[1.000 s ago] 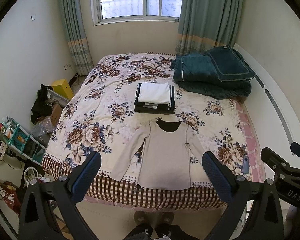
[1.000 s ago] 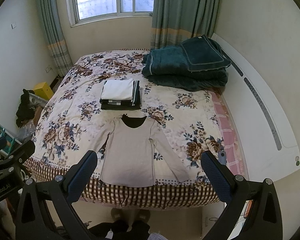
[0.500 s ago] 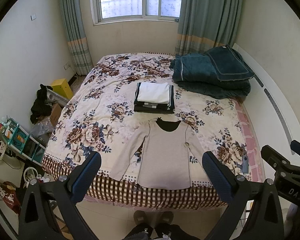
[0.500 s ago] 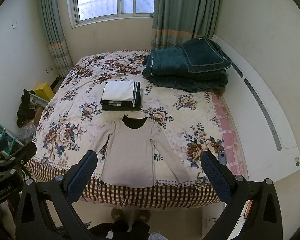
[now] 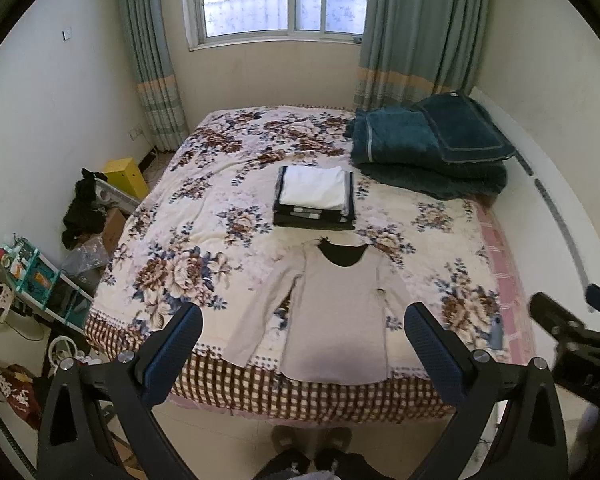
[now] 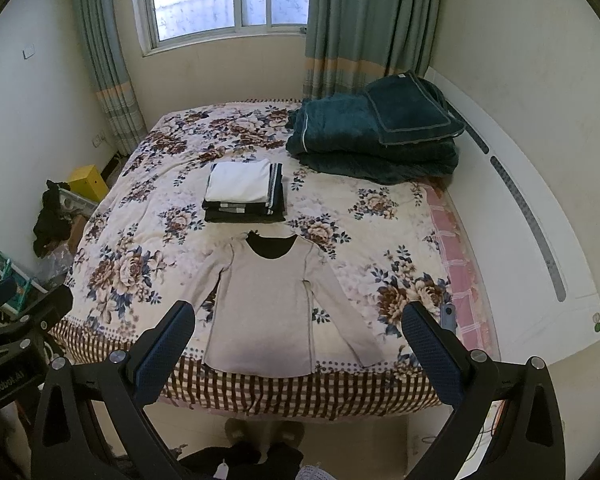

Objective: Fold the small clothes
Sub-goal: 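Lower the right gripper to the shirt hem and grasp it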

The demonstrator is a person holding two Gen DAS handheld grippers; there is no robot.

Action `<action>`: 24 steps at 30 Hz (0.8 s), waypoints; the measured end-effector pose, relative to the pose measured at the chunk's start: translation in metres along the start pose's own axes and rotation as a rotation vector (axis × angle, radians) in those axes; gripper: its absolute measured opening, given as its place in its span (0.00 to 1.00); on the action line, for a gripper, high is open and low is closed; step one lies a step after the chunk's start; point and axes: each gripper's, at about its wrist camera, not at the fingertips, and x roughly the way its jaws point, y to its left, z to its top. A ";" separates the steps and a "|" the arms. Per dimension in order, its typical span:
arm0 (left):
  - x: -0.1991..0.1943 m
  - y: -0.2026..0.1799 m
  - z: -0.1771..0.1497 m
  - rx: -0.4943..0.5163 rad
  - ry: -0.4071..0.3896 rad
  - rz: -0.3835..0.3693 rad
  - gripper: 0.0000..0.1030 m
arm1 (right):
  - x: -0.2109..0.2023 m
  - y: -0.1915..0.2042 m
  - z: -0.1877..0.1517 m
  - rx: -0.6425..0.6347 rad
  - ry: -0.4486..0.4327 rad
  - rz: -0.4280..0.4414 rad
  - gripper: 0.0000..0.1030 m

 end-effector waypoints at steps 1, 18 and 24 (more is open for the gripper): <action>0.011 0.001 0.001 0.002 -0.013 0.023 1.00 | 0.005 -0.001 0.001 0.008 0.004 -0.004 1.00; 0.309 -0.009 -0.052 0.087 0.241 0.082 1.00 | 0.336 -0.150 -0.115 0.465 0.343 -0.240 1.00; 0.398 -0.028 -0.088 0.130 0.310 0.153 1.00 | 0.476 -0.238 -0.197 0.631 0.515 -0.211 1.00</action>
